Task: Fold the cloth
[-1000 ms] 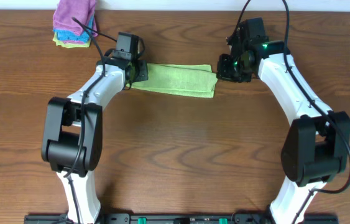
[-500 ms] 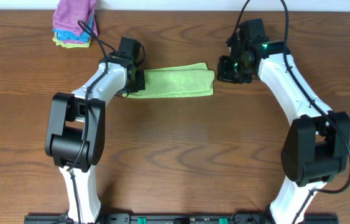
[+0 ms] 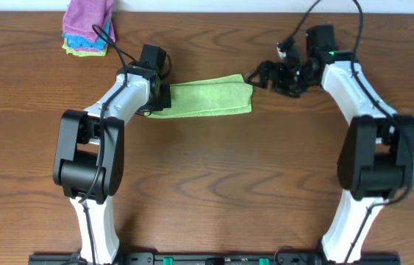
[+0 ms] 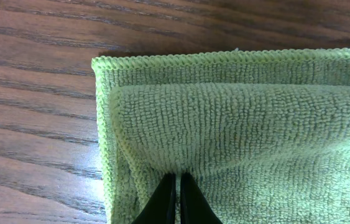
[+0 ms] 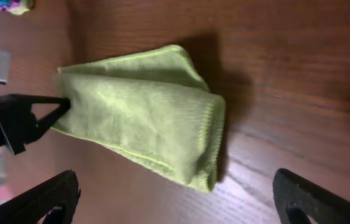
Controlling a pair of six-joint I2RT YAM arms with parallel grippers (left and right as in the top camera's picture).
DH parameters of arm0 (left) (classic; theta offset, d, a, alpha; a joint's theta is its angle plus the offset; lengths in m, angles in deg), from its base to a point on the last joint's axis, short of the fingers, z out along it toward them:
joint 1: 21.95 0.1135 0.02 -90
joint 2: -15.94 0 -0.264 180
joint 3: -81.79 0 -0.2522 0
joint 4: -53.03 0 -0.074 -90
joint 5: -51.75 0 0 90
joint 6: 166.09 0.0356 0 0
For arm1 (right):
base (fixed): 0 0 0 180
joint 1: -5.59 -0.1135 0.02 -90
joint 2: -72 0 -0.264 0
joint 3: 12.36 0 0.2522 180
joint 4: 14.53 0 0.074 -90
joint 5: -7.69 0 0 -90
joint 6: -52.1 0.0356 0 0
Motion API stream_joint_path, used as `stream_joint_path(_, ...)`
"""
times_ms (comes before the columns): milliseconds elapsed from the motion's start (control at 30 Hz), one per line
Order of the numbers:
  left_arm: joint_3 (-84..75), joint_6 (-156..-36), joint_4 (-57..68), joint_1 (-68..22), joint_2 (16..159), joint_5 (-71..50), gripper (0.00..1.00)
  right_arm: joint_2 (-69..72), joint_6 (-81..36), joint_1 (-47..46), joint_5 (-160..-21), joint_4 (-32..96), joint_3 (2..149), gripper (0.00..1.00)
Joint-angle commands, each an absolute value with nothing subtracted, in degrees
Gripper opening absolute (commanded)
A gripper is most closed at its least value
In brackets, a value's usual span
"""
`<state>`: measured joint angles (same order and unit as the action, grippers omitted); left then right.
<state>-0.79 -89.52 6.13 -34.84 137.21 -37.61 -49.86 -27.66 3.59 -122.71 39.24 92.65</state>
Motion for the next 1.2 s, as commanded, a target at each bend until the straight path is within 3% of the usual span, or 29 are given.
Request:
stream_joint_path(0, -2.43, -88.98, 4.75, -34.79, 139.02, -38.2, 0.06, -53.03, -28.58, 3.7, -131.45, 38.04, 93.17, 0.99)
stream_joint_path(233, -2.43, -88.98, 5.58, -34.79, 139.02, -36.89, 0.06, -57.49, -25.63, 3.53, -132.35, 34.59, 93.19, 0.94)
stream_joint_path(667, -2.43, -88.98, 6.78, -34.79, 139.02, -36.71, 0.06, -61.57, -23.58, -0.19, -132.31, 30.81, 93.19, 0.93)
stream_joint_path(800, -2.43, -88.98, 6.76, -34.79, 139.02, -36.71, 0.06, -61.84, -22.5, -1.26, -132.28, 29.41, 93.19, 0.87)
stream_joint_path(867, -2.41, -88.98, 6.76, -34.79, 139.02, -36.71, 0.06, -61.84, -22.42, -1.24, -132.31, 29.38, 93.21, 0.73)
stream_joint_path(933, -2.34, -88.98, 6.78, -34.79, 138.94, -36.71, 0.06, -61.84, -21.91, -0.97, -132.33, 29.41, 93.24, 0.4)
stream_joint_path(1033, -1.47, -88.98, 6.69, -34.79, 138.17, -36.69, 0.06, -61.84, -20.89, -0.97, -132.33, 29.41, 93.24, 0.09)
stream_joint_path(1067, -0.81, -88.95, 6.5, -34.79, 137.56, -36.71, 0.06, -61.81, -20.52, -0.97, -132.33, 29.43, 93.26, 0.02)
stream_joint_path(1167, 2.07, -88.93, 4.99, -34.73, 134.52, -36.76, 0.06, -61.79, -19.64, -0.91, -133.84, 29.71, 94.07, 0.02)
